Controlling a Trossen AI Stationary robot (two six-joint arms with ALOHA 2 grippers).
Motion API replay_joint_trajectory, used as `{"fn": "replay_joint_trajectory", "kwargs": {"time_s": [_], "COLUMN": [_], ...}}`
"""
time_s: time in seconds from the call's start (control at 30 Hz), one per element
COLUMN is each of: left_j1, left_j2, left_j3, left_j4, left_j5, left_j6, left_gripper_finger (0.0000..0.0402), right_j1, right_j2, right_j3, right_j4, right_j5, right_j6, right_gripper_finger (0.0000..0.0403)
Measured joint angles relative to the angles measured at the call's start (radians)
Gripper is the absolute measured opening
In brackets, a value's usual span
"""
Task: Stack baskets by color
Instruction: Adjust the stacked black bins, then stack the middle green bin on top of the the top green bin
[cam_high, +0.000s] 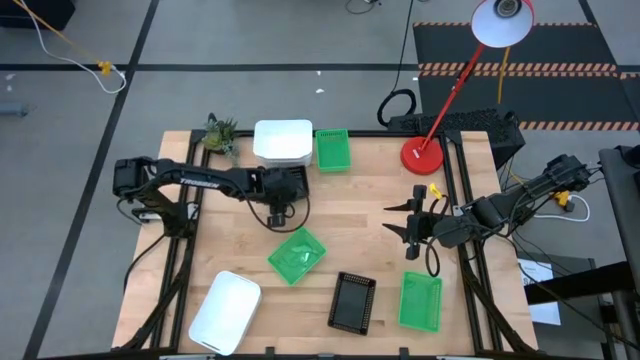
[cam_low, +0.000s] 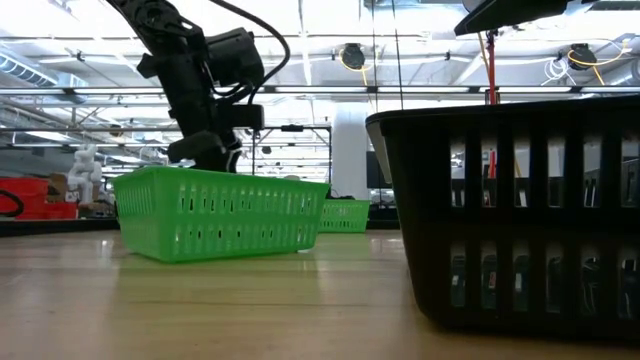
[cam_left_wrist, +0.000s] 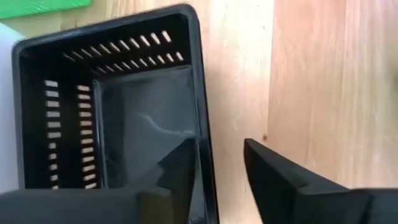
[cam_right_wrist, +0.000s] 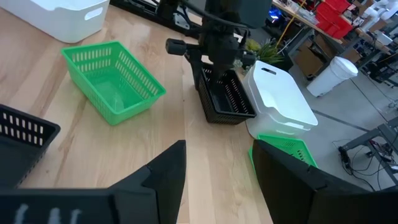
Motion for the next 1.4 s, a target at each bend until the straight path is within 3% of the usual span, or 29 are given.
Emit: {"fn": "replay_joint_trajectory", "kwargs": {"time_s": [0.33,0.83,1.0,1.27,1.4], "left_j1": [-0.009,-0.01,-0.01,-0.021,-0.031], "left_j2": [0.0,-0.002,-0.002,-0.033,-0.085], "left_j3": [0.0,0.0,0.0,0.001,0.002], "left_j4": [-0.024,-0.048,-0.046,-0.045,-0.043], "left_j5": [0.0,0.007,-0.022,-0.045,-0.049], "left_j6": [0.021,0.039,0.007,-0.032,-0.045], "left_gripper_finger": [0.0074,0.0071,0.0099,0.019,0.0214], "right_j1": [0.0,0.0,0.0,0.0,0.0], "right_j2": [0.0,0.0,0.0,0.0,0.0], "right_j3": [0.0,0.0,0.0,0.0,0.0], "right_j4": [0.0,0.0,0.0,0.0,0.0], "right_j5": [0.0,0.0,0.0,0.0,0.0], "right_j6": [0.001,0.0,0.0,0.002,0.003], "right_gripper_finger": [0.0178,0.0178,0.0178,0.0178,0.0178]}}
